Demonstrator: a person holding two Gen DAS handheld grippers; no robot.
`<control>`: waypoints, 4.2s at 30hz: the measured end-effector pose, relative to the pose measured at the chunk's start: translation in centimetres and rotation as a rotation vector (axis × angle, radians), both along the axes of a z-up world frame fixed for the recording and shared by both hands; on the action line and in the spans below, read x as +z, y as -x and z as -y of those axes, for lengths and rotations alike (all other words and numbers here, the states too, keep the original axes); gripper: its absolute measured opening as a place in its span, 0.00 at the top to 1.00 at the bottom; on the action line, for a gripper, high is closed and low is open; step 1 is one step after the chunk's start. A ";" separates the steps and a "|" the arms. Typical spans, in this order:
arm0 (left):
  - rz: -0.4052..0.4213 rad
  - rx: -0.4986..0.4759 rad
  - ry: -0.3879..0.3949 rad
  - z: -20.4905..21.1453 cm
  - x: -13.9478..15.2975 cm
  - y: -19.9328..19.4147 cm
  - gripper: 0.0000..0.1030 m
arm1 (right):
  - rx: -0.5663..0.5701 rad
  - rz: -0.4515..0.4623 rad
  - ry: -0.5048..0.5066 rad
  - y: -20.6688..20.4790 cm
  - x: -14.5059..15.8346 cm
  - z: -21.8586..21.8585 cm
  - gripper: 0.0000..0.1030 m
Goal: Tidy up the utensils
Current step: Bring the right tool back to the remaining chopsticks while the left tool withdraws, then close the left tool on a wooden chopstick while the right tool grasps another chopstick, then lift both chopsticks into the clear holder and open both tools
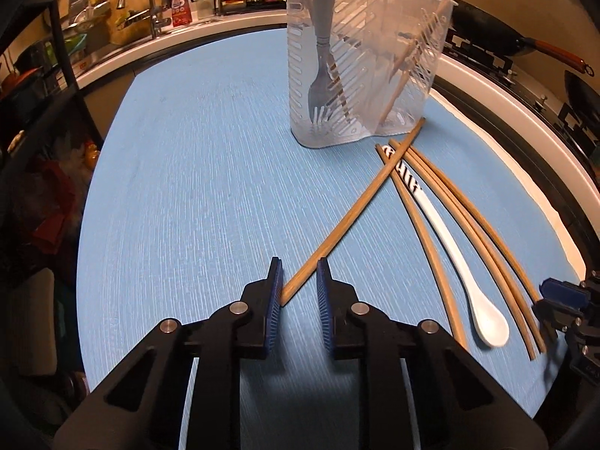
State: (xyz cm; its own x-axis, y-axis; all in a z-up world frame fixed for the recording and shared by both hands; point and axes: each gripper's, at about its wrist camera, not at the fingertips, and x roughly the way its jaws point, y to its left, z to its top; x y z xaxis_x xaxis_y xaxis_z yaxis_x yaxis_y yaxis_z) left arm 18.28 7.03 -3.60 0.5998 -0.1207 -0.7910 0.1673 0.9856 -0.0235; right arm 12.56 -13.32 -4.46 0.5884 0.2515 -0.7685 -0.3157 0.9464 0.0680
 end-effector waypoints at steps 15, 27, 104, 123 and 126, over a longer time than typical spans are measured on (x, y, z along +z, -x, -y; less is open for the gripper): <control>-0.058 0.112 0.101 -0.1 0.2 7.6 0.90 | -0.052 0.001 -0.026 2.4 -0.4 1.6 0.93; 0.083 0.209 0.056 4.6 -0.4 14.3 0.60 | -0.084 0.035 -0.009 3.6 -0.5 1.5 0.90; 0.301 0.268 0.018 4.2 2.1 16.1 0.94 | -0.105 0.230 0.035 5.5 2.3 1.5 0.94; 0.534 0.199 0.060 3.4 13.8 15.2 0.94 | -0.056 0.490 -0.055 4.9 15.0 1.8 0.94; 0.551 0.186 0.074 3.2 15.7 13.6 0.94 | -0.052 0.496 -0.071 3.3 16.6 1.5 0.94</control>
State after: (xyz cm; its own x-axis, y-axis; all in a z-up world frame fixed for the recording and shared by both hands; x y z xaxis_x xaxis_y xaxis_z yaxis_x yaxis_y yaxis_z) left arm 4.71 3.79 12.07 0.9365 -0.0171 -0.3503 -0.0012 0.9986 -0.0520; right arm 9.26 -14.82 12.12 0.8915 0.2542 -0.3750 -0.2794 0.9601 -0.0134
